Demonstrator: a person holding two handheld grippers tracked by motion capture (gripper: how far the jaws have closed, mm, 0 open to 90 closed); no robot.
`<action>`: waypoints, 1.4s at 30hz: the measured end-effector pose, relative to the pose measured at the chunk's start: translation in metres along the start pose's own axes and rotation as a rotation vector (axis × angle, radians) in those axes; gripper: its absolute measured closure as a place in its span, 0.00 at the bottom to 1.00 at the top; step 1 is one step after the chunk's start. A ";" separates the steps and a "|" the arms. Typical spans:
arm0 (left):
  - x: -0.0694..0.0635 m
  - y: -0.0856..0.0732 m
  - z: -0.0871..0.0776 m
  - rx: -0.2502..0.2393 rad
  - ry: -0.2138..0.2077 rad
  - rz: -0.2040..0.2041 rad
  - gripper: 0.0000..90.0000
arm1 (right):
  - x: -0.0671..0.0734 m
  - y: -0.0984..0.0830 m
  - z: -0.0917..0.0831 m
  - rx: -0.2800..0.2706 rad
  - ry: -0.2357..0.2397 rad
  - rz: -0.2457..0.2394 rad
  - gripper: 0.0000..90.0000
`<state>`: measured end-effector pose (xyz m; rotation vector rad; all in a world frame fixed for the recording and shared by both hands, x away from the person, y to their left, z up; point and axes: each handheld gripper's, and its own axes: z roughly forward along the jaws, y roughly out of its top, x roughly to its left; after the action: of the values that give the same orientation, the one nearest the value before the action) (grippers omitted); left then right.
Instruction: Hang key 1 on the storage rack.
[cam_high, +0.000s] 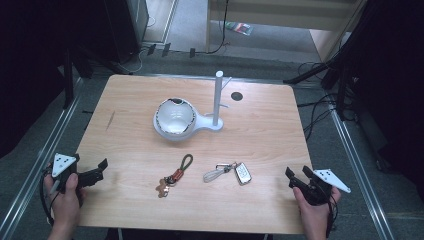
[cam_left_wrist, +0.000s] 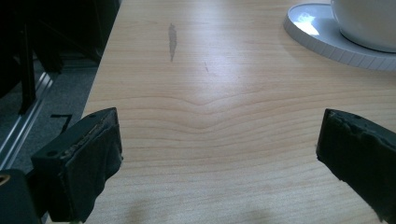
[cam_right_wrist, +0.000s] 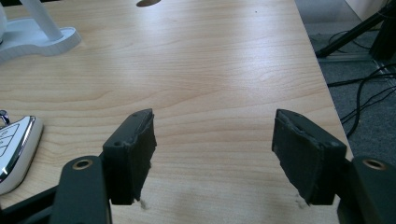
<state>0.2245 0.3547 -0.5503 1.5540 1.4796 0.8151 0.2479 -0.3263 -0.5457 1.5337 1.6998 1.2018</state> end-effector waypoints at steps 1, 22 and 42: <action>0.000 0.000 0.000 -0.003 0.002 -0.005 0.00 | 0.000 0.000 0.001 0.000 0.004 -0.007 0.37; -0.001 0.000 -0.001 -0.008 0.022 0.000 0.07 | 0.068 0.043 0.017 0.363 0.049 -0.190 0.52; -0.006 -0.001 0.000 0.025 0.002 0.066 0.00 | 0.230 0.079 0.082 0.699 0.155 -0.323 0.52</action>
<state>0.2232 0.3484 -0.5504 1.6286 1.4510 0.8396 0.3099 -0.0868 -0.4758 1.4553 2.5297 0.5907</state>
